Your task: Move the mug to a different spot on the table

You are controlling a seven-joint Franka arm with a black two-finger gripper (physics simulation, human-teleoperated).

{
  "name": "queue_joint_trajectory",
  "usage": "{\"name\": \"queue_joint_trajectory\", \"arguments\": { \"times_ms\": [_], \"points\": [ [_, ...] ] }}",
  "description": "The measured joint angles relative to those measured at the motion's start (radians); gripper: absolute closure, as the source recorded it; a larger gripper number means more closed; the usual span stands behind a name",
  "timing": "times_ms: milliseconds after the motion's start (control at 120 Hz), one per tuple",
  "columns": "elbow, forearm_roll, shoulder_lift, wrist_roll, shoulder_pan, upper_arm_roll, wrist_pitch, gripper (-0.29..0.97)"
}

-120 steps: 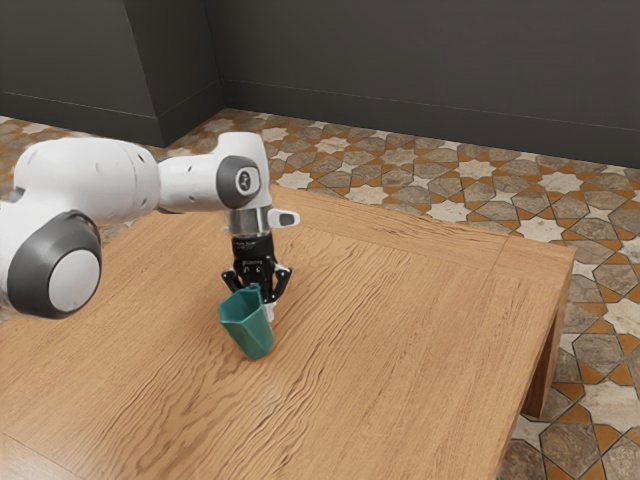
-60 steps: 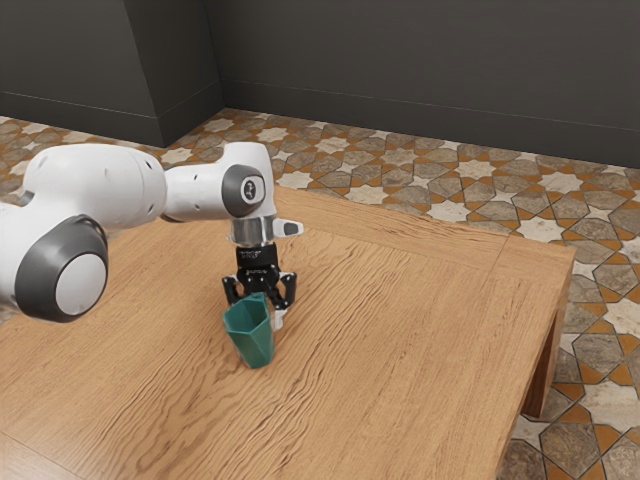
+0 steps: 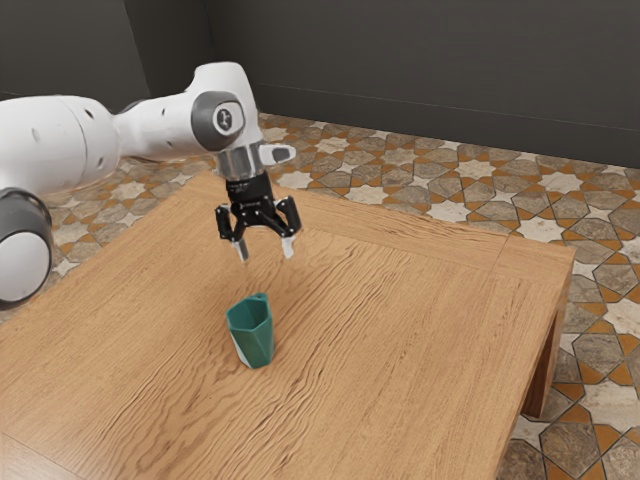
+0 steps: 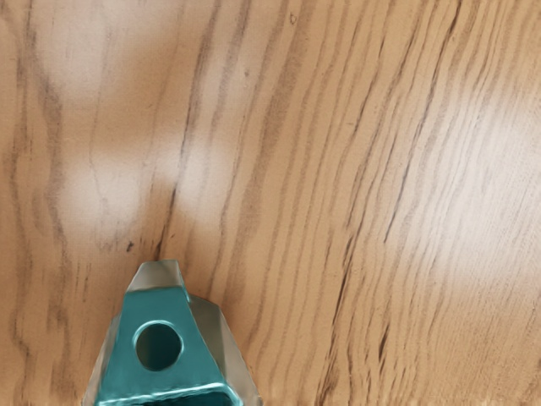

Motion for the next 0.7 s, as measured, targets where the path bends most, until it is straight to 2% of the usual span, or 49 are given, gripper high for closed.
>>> {"name": "queue_joint_trajectory", "arguments": {
  "times_ms": [50,183,383,700],
  "points": [
    [-0.026,0.013,-0.055,0.031,0.001,-0.002,0.000,0.03],
    [-0.146,0.122,-0.246,0.141,-0.010,-0.020,-0.001,0.01],
    [-0.169,0.220,-0.414,0.354,0.001,-0.022,-0.034,0.01],
    [-0.162,0.255,-0.450,0.582,0.033,-0.016,-0.088,0.00]
  ]
}}
